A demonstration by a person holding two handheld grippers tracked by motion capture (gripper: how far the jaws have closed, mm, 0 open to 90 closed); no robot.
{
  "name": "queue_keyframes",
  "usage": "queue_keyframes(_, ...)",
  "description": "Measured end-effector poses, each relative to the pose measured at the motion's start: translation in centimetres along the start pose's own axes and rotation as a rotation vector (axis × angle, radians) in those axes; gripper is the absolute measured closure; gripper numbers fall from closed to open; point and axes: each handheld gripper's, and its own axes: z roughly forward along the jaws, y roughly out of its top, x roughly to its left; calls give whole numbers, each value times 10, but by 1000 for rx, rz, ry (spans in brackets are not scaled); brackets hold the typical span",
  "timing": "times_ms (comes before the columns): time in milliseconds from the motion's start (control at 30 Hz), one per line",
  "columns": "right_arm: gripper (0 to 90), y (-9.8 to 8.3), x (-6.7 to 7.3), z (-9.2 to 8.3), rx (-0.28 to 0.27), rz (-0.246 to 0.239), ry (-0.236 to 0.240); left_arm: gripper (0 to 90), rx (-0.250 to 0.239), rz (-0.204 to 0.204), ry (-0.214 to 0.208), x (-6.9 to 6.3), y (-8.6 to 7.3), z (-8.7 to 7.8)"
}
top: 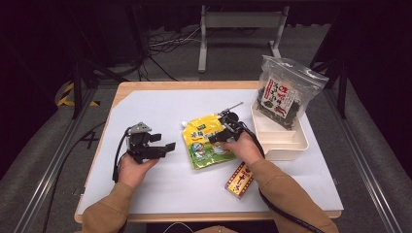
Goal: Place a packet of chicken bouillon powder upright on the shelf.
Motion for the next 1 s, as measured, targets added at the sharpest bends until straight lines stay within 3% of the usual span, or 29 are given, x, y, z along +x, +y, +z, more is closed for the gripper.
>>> queue_keyframes(67, 262, 0, 0, 0, 4, -15, 1, 232, 4, -1, -5, -1, 0, 1)
queue_keyframes(200, 316, -1, 2, 0, -3, 1, -5, 232, 8, 5, -8, -3, 0, 3)
queue_keyframes(500, 629, 0, 1, -2, -1, 7, 12, 233, 13, 17, -10, -5, 2, 6)
queue_keyframes(667, 772, 1, 2, -4, -9, -26, 3, 234, 15, 19, -18, -5, 3, 7)
queue_keyframes(767, 812, 0, 7, -4, -18, -73, -20, 236, 13, 12, -20, -5, 3, 7)
queue_keyframes(1000, 844, -2, 7, -8, -52, -79, -6, 237, 10, 10, -19, -3, 2, 6)
